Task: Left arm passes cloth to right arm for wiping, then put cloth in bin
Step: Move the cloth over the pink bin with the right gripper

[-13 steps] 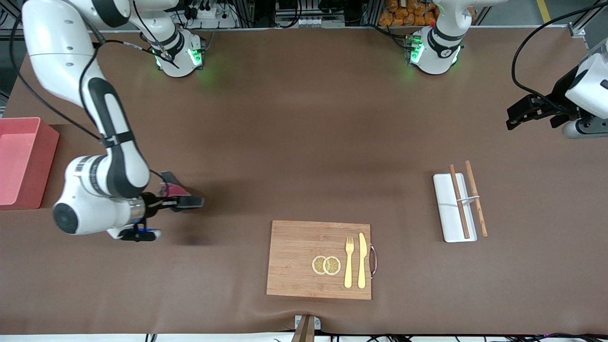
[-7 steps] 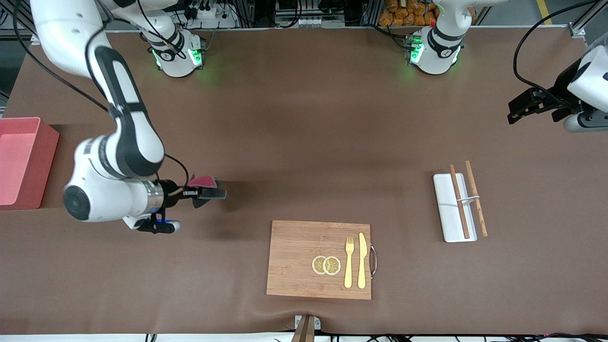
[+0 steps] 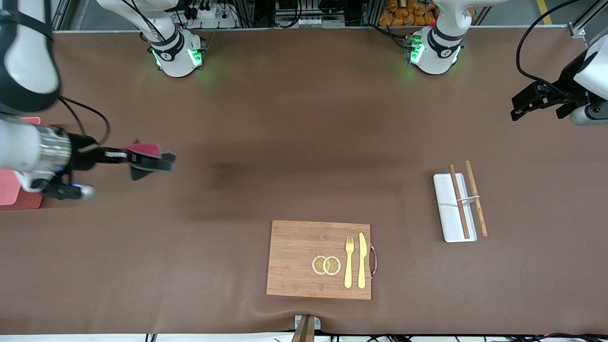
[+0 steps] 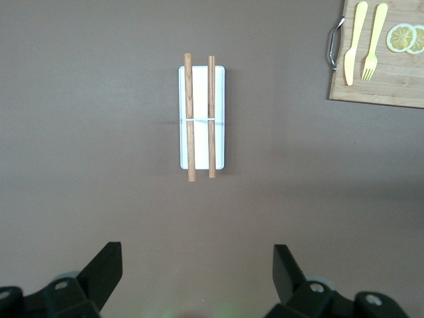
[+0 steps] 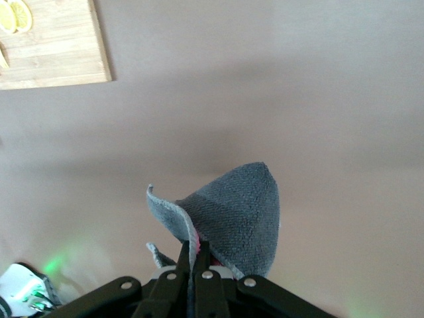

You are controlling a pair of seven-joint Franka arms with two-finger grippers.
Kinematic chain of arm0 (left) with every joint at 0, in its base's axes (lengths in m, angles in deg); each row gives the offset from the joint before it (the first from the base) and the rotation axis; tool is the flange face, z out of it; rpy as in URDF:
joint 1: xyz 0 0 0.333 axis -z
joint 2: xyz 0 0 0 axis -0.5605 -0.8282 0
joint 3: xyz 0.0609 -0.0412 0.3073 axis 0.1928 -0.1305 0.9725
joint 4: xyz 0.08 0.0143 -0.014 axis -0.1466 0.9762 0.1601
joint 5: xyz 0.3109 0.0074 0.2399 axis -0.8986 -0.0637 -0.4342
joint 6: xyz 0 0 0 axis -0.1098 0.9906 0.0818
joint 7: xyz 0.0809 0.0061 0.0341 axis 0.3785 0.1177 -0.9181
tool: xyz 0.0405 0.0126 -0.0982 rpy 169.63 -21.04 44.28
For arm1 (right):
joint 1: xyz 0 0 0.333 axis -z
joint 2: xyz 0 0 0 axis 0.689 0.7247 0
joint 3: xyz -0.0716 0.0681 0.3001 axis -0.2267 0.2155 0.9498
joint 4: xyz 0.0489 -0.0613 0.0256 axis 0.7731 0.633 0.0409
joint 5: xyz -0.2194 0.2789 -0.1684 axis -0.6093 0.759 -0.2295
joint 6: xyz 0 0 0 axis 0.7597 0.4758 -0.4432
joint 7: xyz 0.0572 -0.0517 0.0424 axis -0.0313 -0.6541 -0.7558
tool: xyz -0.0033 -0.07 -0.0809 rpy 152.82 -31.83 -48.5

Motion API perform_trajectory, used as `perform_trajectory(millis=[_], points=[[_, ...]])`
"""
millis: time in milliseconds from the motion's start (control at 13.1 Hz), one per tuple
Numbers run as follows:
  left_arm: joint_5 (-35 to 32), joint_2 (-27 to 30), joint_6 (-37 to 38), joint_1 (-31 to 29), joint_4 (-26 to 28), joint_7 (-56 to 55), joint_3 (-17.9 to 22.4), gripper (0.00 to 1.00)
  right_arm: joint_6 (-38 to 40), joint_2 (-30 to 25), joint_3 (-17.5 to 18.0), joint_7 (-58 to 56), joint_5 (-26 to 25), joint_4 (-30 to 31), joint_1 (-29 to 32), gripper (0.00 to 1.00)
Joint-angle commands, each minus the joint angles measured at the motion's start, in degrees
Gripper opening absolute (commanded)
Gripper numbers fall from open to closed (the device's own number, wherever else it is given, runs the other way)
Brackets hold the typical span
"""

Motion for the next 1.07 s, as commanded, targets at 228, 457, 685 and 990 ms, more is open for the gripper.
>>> perform_trajectory(millis=[228, 457, 685, 990], points=[[-0.35, 0.4, 1.19, 0.17, -0.42, -2.0, -0.01, 1.0, 7.3, -2.56, 0.63, -11.73, -7.88, -4.5, 10.4, 0.0], [-0.34, 0.49, 1.19, 0.18, -0.15, -1.92, -0.1, 1.0, 7.22, -2.47, 0.63, -20.68, -13.23, -4.95, 15.67, 0.0], [-0.26, 0.48, 1.27, 0.26, -0.06, -2.18, -0.1, 1.0, 6.69, -1.86, 0.72, -29.57, -16.41, -5.38, 23.57, 0.0], [-0.26, 0.48, 1.27, 0.44, 0.11, -3.67, -0.18, 1.0, -1.37, 1.29, 0.72, -38.8, -27.11, -5.91, 31.23, 0.0]])
